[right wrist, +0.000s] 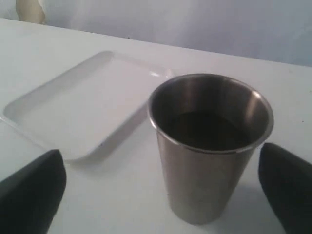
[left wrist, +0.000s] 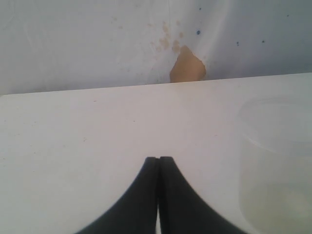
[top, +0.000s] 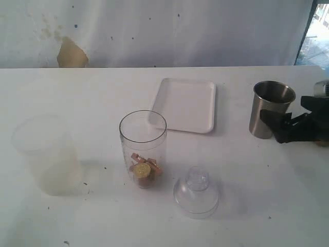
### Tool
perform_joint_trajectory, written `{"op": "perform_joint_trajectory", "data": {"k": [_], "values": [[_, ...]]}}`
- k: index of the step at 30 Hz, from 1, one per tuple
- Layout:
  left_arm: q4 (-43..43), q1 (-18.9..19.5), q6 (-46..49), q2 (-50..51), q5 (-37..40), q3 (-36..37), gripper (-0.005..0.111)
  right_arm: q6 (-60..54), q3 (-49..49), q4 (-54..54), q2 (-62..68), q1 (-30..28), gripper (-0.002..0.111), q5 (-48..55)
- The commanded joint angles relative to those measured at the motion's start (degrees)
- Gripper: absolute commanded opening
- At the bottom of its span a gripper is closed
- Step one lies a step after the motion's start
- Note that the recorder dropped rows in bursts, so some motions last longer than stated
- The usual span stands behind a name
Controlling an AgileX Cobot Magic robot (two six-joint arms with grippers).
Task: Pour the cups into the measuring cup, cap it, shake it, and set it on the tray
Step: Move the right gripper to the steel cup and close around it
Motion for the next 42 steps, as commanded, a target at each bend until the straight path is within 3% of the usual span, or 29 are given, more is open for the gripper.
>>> {"op": "perform_joint_trajectory", "data": {"k": [1,21,35,42], "values": [[-0.5,0.0,-0.1,0.1,-0.2,0.0,0.0,-3.0,0.3,1.0,4.3,0.0,0.105,-3.7],[-0.5,0.0,-0.1,0.1,-0.2,0.0,0.0,-15.8,-0.9,9.7,20.9,0.0,0.105,-17.5],[-0.5,0.0,-0.1,0.1,-0.2,0.0,0.0,-14.7,-7.9,9.4,27.4,0.3,0.105,-17.5],[-0.5,0.0,-0.1,0.1,-0.2,0.0,0.0,-14.7,-12.2,9.7,29.3,3.4,0.105,-17.5]]}}
